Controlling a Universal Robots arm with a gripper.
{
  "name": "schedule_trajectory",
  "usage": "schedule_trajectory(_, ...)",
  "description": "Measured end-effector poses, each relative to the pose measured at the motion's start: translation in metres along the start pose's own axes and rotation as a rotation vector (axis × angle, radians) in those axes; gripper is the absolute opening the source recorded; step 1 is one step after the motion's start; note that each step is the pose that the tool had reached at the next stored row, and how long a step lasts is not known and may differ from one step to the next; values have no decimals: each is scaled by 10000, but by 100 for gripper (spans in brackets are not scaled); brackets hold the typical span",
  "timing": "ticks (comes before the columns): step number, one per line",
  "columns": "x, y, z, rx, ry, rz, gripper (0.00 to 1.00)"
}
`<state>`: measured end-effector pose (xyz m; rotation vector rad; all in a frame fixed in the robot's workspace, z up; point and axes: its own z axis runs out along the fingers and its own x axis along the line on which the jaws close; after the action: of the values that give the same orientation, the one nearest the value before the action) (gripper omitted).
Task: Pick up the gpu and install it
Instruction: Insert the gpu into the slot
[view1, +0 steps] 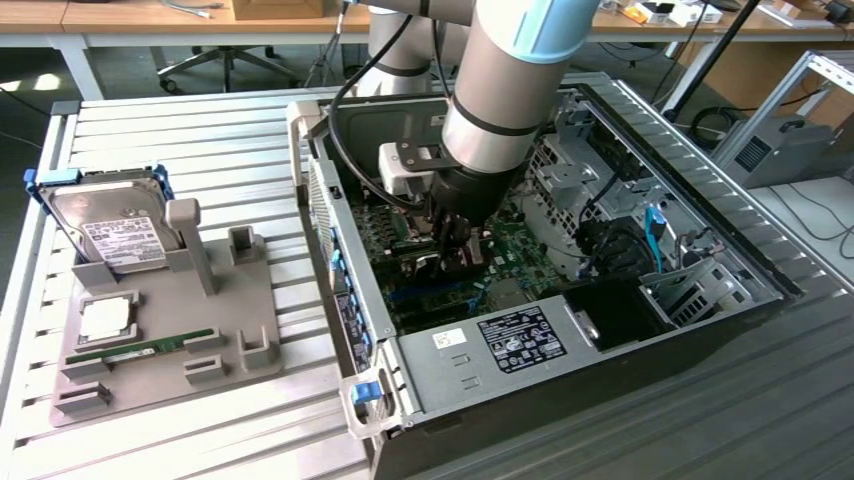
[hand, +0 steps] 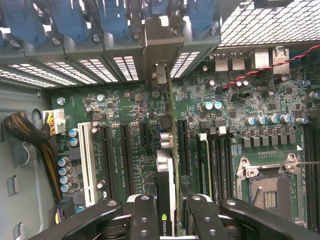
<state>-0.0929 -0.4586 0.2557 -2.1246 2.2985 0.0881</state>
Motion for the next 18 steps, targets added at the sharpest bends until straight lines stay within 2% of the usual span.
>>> schedule_trajectory(18, -1, -1, -11, -2, 2, -47, 27)
